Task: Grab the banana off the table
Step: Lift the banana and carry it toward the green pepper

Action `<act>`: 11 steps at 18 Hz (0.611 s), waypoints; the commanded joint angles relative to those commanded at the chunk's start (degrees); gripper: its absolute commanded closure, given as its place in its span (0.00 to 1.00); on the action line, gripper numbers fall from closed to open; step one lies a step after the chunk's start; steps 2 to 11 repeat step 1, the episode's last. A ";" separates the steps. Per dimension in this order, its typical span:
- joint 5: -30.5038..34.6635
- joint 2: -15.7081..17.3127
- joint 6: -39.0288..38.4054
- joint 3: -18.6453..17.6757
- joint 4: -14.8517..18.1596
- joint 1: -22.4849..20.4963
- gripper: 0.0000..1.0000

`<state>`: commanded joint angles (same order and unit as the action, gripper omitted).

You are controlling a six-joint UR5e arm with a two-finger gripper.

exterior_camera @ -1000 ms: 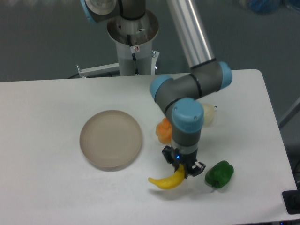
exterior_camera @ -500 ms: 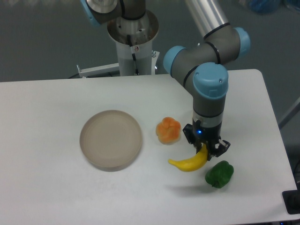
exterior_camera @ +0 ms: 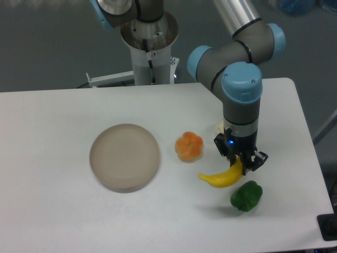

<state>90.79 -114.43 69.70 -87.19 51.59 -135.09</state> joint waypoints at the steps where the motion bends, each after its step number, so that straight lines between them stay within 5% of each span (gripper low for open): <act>1: 0.00 0.00 0.00 -0.09 -0.17 0.00 0.61; 11: 0.00 0.00 0.00 -0.09 -0.17 0.00 0.61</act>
